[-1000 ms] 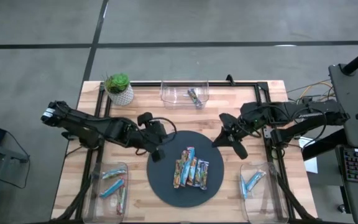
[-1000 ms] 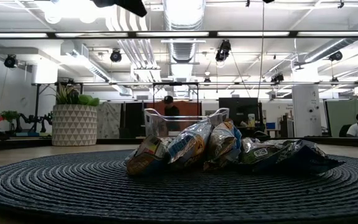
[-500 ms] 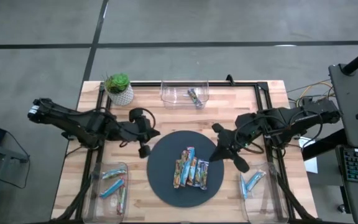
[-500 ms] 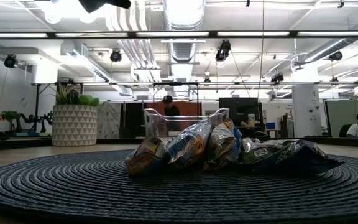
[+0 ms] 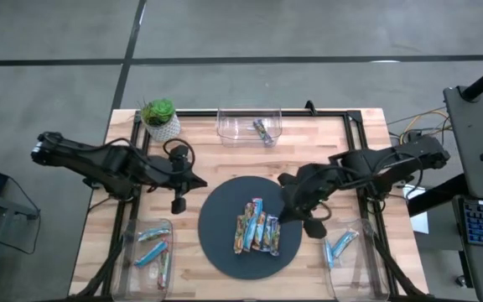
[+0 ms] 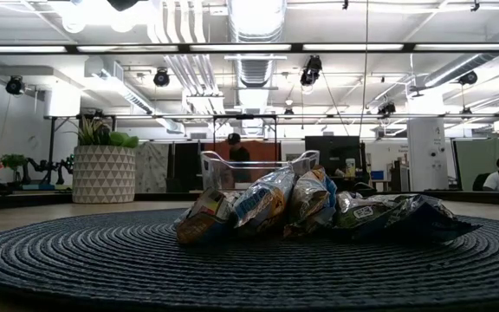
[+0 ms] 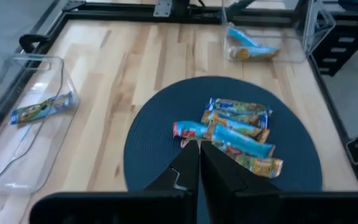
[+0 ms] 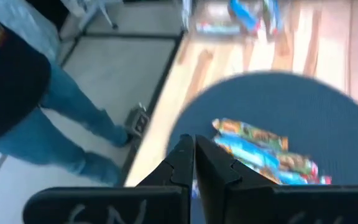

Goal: Pick and place Granola Bars by type
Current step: Put the blue granola bar into the top transparent bin

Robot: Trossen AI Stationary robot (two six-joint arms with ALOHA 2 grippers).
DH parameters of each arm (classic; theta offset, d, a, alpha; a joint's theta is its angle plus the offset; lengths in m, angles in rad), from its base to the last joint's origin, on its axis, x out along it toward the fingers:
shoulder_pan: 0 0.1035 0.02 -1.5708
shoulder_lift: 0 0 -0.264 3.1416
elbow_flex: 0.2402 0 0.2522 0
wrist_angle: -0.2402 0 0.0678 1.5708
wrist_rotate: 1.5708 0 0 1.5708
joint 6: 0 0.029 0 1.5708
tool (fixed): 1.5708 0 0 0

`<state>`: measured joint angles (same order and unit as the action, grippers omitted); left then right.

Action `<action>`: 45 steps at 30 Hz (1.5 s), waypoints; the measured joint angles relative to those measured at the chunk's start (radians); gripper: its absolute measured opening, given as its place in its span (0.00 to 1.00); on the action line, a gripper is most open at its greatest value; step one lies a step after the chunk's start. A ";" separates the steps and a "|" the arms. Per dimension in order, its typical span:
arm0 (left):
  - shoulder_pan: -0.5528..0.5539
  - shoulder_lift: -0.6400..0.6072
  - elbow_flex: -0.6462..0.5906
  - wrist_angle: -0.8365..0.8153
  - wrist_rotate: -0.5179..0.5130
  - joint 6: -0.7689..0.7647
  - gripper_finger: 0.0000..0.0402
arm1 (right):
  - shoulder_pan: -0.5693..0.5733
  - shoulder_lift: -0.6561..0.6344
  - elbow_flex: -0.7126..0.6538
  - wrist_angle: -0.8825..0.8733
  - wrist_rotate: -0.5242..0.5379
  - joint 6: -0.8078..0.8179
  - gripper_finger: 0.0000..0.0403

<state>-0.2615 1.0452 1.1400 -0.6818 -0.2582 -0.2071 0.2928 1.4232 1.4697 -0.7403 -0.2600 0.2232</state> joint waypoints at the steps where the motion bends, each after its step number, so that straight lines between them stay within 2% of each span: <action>1: 0.001 -0.005 0.000 -0.014 0.000 0.001 0.00 | 0.000 0.018 0.018 -0.026 0.000 -0.008 0.02; 10: 0.011 -0.028 0.000 -0.060 0.004 0.005 0.00 | 0.002 0.145 0.128 -0.198 -0.001 -0.027 0.02; 17: 0.012 -0.036 0.000 -0.060 0.004 0.046 0.00 | 0.016 0.180 0.145 -0.222 -0.003 -0.231 0.02; 23: 0.012 -0.036 0.000 -0.060 -0.005 0.047 0.00 | 0.022 0.202 0.142 -0.289 -0.008 -0.327 0.04; 27: 0.012 -0.036 0.000 -0.055 -0.006 0.043 0.00 | 0.022 0.212 0.142 -0.323 -0.011 -0.357 0.12; 34: 0.011 -0.036 0.000 -0.055 -0.015 0.040 0.00 | 0.029 0.230 0.142 -0.365 0.002 -0.442 0.38; 37: 0.012 -0.036 0.000 -0.055 -0.040 0.039 0.00 | 0.031 0.242 0.141 -0.364 0.050 -0.472 0.48; 41: 0.012 -0.036 0.000 -0.055 -0.061 0.039 0.00 | 0.030 0.252 0.137 -0.367 0.080 -0.531 0.56; 45: 0.012 -0.036 0.000 -0.055 -0.088 0.039 0.00 | 0.032 0.267 0.136 -0.373 0.085 -0.610 0.59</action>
<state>-0.2497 1.0088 1.1400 -0.7372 -0.3465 -0.1680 0.3252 1.6900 1.6058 -1.1128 -0.1750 -0.3865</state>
